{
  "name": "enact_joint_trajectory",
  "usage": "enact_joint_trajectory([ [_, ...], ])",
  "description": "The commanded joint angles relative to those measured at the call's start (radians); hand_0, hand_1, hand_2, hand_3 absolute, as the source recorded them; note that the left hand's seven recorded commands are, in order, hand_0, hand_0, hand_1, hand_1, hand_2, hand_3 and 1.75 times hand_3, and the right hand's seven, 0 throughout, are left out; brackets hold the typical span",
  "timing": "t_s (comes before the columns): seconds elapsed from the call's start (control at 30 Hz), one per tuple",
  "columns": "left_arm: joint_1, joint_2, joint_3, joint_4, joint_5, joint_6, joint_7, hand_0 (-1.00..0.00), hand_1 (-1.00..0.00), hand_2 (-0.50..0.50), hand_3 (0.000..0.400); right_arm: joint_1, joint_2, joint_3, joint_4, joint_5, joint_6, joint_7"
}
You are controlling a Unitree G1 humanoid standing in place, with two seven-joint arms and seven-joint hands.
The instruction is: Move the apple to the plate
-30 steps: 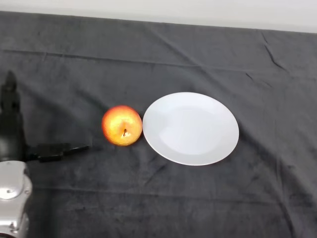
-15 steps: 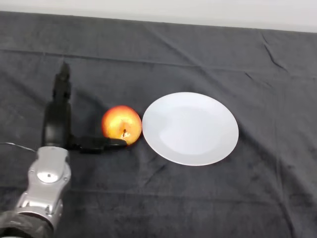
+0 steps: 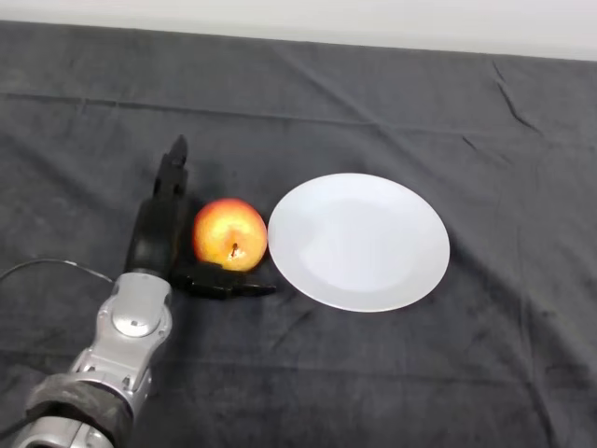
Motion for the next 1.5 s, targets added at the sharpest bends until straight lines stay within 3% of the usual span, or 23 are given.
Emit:
enact_joint_trajectory([
  [0.03,-0.079,-0.018,-0.035,0.046,-0.004,-0.015,-0.003,0.0,0.0,0.0,0.0,0.193,0.163,-0.0139,0.113,0.0134,0.074,-0.0137],
  [0.3,-0.107,-0.023,-0.072,0.097,-0.022,-0.034,-0.013,0.0,0.0,0.0,0.0,0.193,0.163,-0.0145,0.114,0.0129,0.073,-0.0136],
  [0.33,-0.109,-0.022,-0.075,0.102,-0.024,-0.037,-0.014,0.0,-0.21,0.1,0.083,0.193,0.163,-0.0146,0.114,0.0128,0.073,-0.0136],
  [0.37,-0.111,-0.022,-0.078,0.106,-0.026,-0.039,-0.015,-0.3,-0.74,0.22,0.295,0.193,0.163,-0.0147,0.114,0.0127,0.073,-0.0136],
  [0.4,-0.113,-0.021,-0.081,0.111,-0.027,-0.042,-0.015,-0.81,-1.0,0.09,0.4,0.193,0.163,-0.0148,0.114,0.0126,0.073,-0.0136],
  [0.43,-0.115,-0.021,-0.083,0.114,-0.029,-0.045,-0.015,-1.0,-1.0,0.0,0.4,0.193,0.163,-0.0149,0.114,0.0125,0.073,-0.0136],
  [1.0,-0.119,0.005,-0.113,0.132,-0.032,-0.111,-0.002,-1.0,-1.0,0.0,0.4,0.194,0.162,-0.0167,0.115,0.0106,0.072,-0.0139],
  [1.5,-0.138,0.068,-0.08,-0.016,-0.037,-0.054,-0.023,-1.0,-1.0,0.0,0.4,0.194,0.163,-0.0175,0.114,0.0095,0.072,-0.0141],
])
